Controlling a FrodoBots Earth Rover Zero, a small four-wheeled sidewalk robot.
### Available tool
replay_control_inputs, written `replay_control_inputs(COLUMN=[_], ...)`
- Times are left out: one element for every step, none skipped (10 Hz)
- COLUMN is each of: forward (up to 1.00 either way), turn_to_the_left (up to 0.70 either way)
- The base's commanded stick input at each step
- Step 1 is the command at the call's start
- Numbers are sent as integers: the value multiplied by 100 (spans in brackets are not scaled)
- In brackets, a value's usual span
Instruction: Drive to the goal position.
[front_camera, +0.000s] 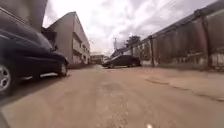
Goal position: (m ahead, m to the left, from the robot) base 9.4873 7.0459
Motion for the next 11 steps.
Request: replay_control_inputs(forward=[50, 50, 50, 50, 50, 50, 50, 50, 50, 50, 50], turn_to_the_left=[0, 0, 0, 0, 0, 0, 0, 0, 0, 0, 0])
